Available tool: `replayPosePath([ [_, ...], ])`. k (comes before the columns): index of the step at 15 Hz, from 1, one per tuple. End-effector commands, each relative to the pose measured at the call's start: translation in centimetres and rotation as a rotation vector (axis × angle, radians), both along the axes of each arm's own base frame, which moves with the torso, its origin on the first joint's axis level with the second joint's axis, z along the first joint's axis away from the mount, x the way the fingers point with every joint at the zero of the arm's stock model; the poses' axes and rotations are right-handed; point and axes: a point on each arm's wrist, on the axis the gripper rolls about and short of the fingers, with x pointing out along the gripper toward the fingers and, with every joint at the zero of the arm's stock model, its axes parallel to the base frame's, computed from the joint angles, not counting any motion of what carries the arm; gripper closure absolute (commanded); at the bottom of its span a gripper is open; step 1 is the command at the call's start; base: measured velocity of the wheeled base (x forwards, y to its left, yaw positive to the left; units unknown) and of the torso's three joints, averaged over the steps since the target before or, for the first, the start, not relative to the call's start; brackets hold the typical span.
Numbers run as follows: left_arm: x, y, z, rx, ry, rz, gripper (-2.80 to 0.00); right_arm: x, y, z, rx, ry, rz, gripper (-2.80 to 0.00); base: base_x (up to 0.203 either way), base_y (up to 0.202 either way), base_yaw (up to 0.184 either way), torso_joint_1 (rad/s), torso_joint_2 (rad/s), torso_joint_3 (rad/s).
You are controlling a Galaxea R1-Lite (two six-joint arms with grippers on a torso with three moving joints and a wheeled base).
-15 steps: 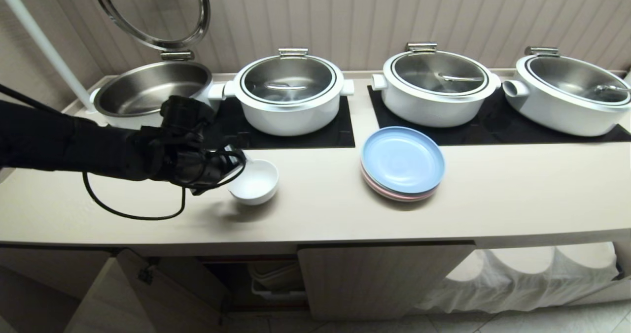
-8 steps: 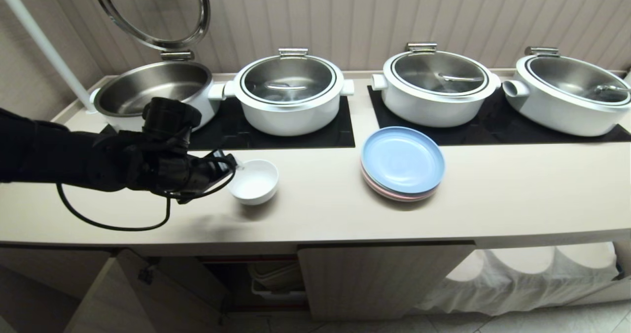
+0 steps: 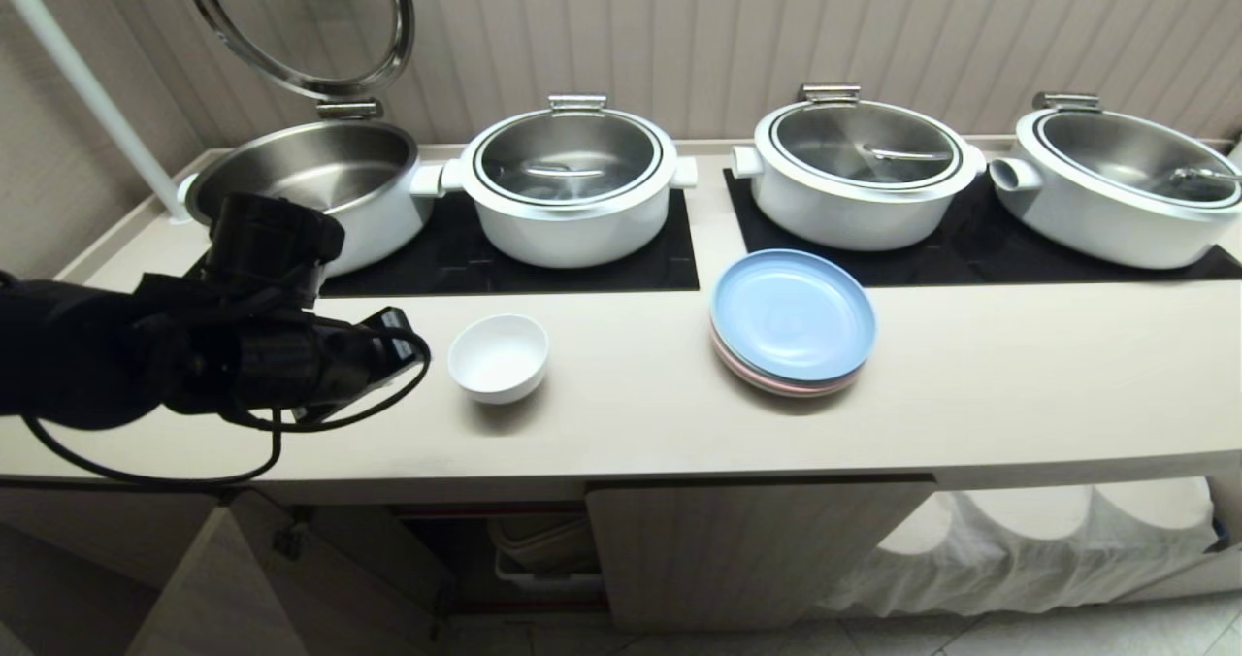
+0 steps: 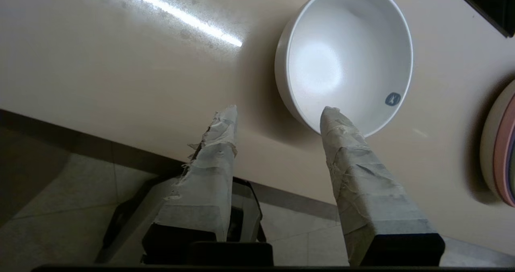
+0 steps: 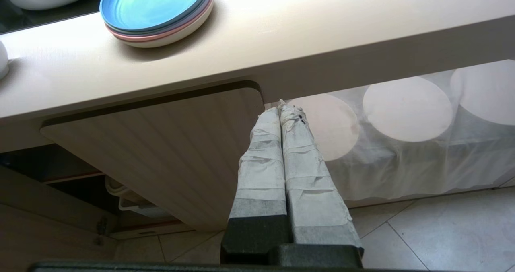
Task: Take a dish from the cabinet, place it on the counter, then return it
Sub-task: Pick up the bowl from the table
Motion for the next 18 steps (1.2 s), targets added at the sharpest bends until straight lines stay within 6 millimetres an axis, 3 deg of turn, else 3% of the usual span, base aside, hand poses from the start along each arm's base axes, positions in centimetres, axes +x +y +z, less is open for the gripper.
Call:
replayPosePath([
  [1, -3.1, -0.3, 1.0, 0.076, -0.052, 0.003, 0.0, 0.0, 0.0, 0.0, 0.001, 0.001, 0.0, 0.0, 0.0, 0.0, 0.0, 0.0, 0.0, 0.0],
  [7, -10.2, 2.2, 1.1, 0.267, -0.113, -0.053, 0.0, 0.0, 0.0, 0.0, 0.001, 0.001, 0.0, 0.0, 0.0, 0.0, 0.0, 0.0, 0.0, 0.0],
  [13, -16.2, 5.0, 0.4, 0.558, -0.198, -0.173, 0.0, 0.0, 0.0, 0.0, 0.001, 0.001, 0.001, 0.0, 0.0, 0.0, 0.0, 0.0, 0.0, 0.0],
  [18, -23.2, 6.7, -3.6, 0.682, -0.373, -0.244, 0.0, 0.0, 0.0, 0.0, 0.001, 0.001, 0.0, 0.0, 0.0, 0.0, 0.0, 0.0, 0.0, 0.0],
])
